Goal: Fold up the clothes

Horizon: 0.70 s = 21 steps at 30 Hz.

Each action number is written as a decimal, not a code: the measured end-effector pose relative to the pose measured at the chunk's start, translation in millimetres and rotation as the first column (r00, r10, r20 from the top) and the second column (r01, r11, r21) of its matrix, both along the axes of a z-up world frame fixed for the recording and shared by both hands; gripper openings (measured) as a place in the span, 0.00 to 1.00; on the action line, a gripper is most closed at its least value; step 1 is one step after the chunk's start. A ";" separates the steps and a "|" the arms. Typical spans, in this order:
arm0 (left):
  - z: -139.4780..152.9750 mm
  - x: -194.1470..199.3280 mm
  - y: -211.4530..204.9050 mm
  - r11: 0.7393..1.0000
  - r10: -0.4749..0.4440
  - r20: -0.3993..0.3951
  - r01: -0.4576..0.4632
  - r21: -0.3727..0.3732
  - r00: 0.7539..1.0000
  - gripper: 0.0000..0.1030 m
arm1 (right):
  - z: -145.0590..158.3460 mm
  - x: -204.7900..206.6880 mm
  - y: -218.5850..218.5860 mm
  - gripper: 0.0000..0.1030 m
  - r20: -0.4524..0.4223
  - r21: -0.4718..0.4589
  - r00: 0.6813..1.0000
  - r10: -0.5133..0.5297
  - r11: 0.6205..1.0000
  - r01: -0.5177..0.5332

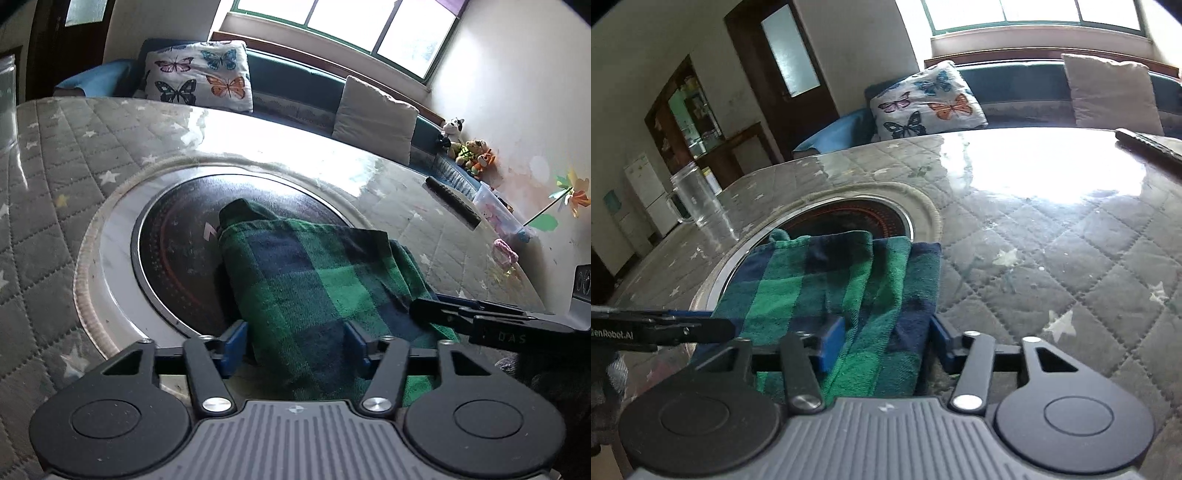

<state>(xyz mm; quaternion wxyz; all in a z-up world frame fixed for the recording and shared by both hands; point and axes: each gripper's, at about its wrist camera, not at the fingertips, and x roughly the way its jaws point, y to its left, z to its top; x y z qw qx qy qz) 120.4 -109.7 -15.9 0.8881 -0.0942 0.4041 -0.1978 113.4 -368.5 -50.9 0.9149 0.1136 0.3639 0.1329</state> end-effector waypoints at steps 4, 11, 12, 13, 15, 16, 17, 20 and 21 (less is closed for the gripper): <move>0.9 -1.5 -0.2 1.000 0.008 0.006 -0.008 0.007 1.000 0.43 | 0.1 -3.4 -4.4 0.25 -0.007 0.009 1.000 -0.015 1.000 0.015; 3.4 -10.5 -0.5 1.000 -0.028 -0.006 0.028 -0.013 1.000 0.36 | 3.6 -27.8 -6.9 0.18 -0.004 0.016 1.000 -0.023 1.000 0.023; 3.5 -12.8 -1.2 0.999 -0.034 -0.006 0.034 -0.013 0.999 0.36 | 3.6 -32.7 -9.7 0.18 -0.007 0.024 1.000 -0.025 0.999 0.025; 3.6 -15.3 -1.8 0.999 -0.039 -0.004 0.039 -0.013 0.999 0.38 | 3.5 -37.8 -12.7 0.18 -0.010 0.031 1.000 -0.026 0.999 0.026; 3.7 -20.1 -3.2 0.999 -0.048 -0.002 0.048 -0.011 0.999 0.38 | 2.9 -44.6 -17.0 0.22 -0.018 0.043 0.999 -0.032 0.999 0.032; 3.4 -21.6 -3.7 0.999 -0.050 -0.002 0.050 -0.010 0.999 0.42 | 2.7 -47.0 -18.8 0.25 -0.020 0.049 0.999 -0.036 0.998 0.037; 3.0 -22.6 -4.0 0.999 -0.051 -0.003 0.051 -0.008 0.999 0.45 | 2.7 -48.1 -20.0 0.28 -0.019 0.051 0.999 -0.041 0.998 0.042; 1.2 -25.6 -4.9 0.999 -0.054 -0.008 0.054 -0.005 0.998 0.49 | 1.7 -48.7 -22.5 0.30 -0.019 0.062 0.998 -0.053 0.997 0.054; 0.1 -26.5 -5.2 0.998 -0.055 -0.011 0.055 -0.006 0.998 0.49 | 0.9 -47.8 -22.2 0.30 -0.019 0.068 0.998 -0.054 0.996 0.056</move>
